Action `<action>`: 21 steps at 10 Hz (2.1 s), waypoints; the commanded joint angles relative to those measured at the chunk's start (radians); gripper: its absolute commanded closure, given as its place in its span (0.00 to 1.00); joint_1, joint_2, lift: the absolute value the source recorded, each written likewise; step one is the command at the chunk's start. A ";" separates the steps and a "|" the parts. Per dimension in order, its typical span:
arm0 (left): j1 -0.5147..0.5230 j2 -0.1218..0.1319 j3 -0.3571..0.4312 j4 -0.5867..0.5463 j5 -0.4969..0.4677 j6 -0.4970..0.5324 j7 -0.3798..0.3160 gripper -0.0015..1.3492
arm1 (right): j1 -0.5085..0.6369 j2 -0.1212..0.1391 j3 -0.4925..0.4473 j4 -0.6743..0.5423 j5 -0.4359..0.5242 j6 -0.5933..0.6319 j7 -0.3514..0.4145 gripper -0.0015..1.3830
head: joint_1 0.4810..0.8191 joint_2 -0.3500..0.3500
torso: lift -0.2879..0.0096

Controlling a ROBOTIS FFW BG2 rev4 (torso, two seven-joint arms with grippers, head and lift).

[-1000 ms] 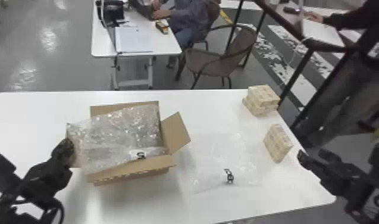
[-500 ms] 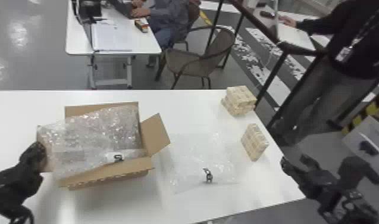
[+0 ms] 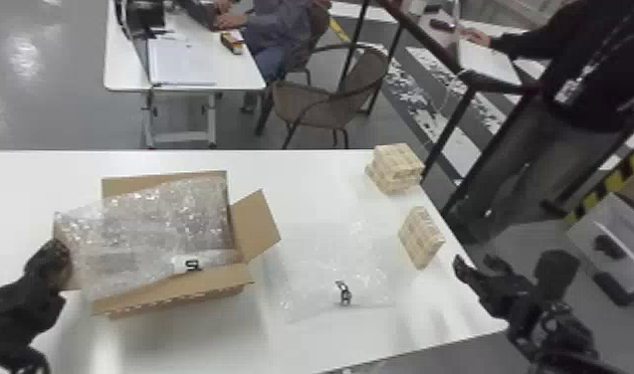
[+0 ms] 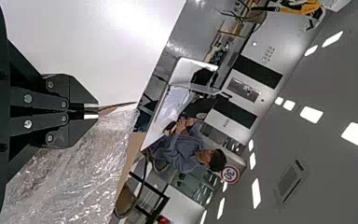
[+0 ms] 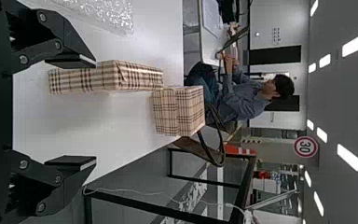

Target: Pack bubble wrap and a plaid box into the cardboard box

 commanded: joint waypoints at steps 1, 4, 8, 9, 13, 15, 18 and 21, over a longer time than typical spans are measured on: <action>0.000 -0.001 -0.002 0.001 0.002 -0.003 0.001 0.88 | -0.042 -0.009 0.002 0.058 0.026 0.000 0.001 0.38 | 0.63 0.07 | 0.73; 0.002 -0.003 -0.004 0.002 0.007 -0.009 0.000 0.88 | -0.094 -0.016 0.046 0.119 0.046 0.018 0.001 0.38 | 0.63 0.09 | 0.73; 0.003 -0.006 -0.004 0.007 0.008 -0.014 0.000 0.88 | -0.154 -0.050 0.089 0.206 0.088 0.036 -0.001 0.38 | 0.63 0.14 | 0.73; 0.006 -0.008 -0.002 0.007 0.013 -0.017 0.000 0.88 | -0.171 -0.061 0.107 0.240 0.092 0.036 -0.001 0.38 | 0.63 0.14 | 0.73; 0.009 -0.011 -0.002 0.010 0.016 -0.021 0.000 0.88 | -0.185 -0.068 0.126 0.281 0.088 0.036 -0.016 0.38 | 0.63 0.16 | 0.73; 0.009 -0.012 -0.002 0.010 0.016 -0.024 0.000 0.88 | -0.193 -0.070 0.127 0.295 0.089 0.036 -0.019 0.54 | 0.63 0.16 | 0.73; 0.009 -0.012 -0.004 0.012 0.017 -0.024 -0.002 0.88 | -0.191 -0.070 0.126 0.289 0.081 0.033 -0.030 0.64 | 0.63 0.16 | 0.73; 0.009 -0.012 -0.004 0.012 0.017 -0.024 -0.004 0.88 | -0.187 -0.070 0.126 0.286 0.072 0.026 -0.041 0.79 | 0.63 0.16 | 0.73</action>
